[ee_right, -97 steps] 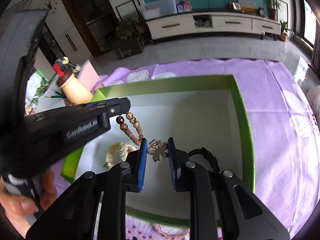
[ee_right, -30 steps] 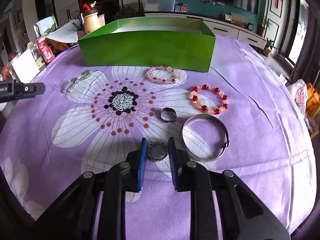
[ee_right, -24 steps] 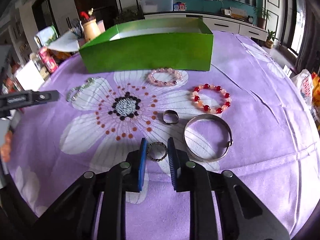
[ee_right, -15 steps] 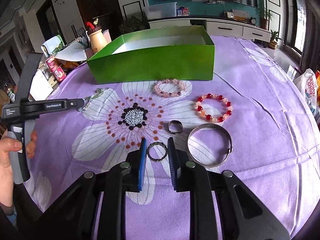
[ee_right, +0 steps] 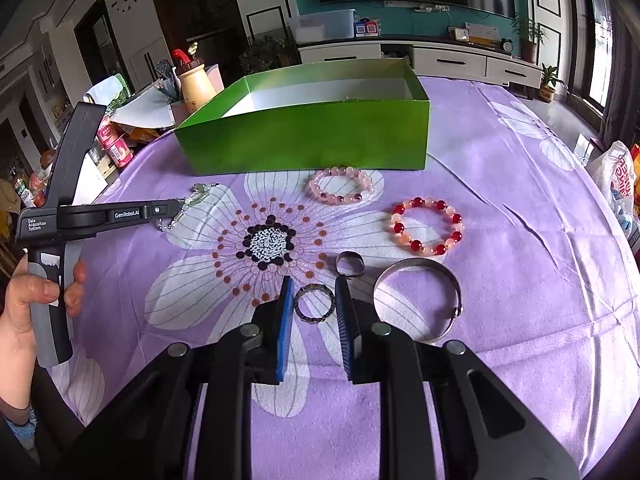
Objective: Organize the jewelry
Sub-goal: 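Grasp the silver ring with the right tool while the left tool grasps the green glass bracelet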
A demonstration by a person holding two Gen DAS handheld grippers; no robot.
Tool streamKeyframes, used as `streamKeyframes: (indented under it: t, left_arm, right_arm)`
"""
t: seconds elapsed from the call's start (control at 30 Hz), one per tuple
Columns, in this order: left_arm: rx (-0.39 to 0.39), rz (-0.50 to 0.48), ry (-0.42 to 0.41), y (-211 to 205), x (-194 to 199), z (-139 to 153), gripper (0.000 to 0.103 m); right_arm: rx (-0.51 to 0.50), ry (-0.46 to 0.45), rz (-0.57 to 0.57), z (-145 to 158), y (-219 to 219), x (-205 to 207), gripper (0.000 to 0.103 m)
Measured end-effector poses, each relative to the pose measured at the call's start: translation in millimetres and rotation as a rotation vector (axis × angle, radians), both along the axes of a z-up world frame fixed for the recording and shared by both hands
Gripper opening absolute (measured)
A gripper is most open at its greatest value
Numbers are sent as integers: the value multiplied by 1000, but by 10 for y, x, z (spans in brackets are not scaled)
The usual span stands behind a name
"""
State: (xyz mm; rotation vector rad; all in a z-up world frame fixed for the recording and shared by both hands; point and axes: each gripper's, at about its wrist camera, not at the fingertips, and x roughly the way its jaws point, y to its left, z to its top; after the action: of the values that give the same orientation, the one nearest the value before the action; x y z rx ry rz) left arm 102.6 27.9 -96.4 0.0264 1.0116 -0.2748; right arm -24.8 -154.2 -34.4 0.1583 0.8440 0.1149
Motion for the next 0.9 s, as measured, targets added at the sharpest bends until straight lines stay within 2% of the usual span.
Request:
streamKeyframes:
  t: [0.27, 0.63, 0.9]
  left_arm:
    - [-27, -3, -2, 0, -83, 135, 7]
    - [-140, -37, -32, 78, -207, 626, 7]
    - [-150, -50, -65, 68, -323, 886, 7]
  right_arm:
    - [10, -17, -1, 54, -21, -45, 21]
    - [39, -45, -7, 204, -59, -78, 21]
    - [64, -63, -4, 280, -82, -112, 21]
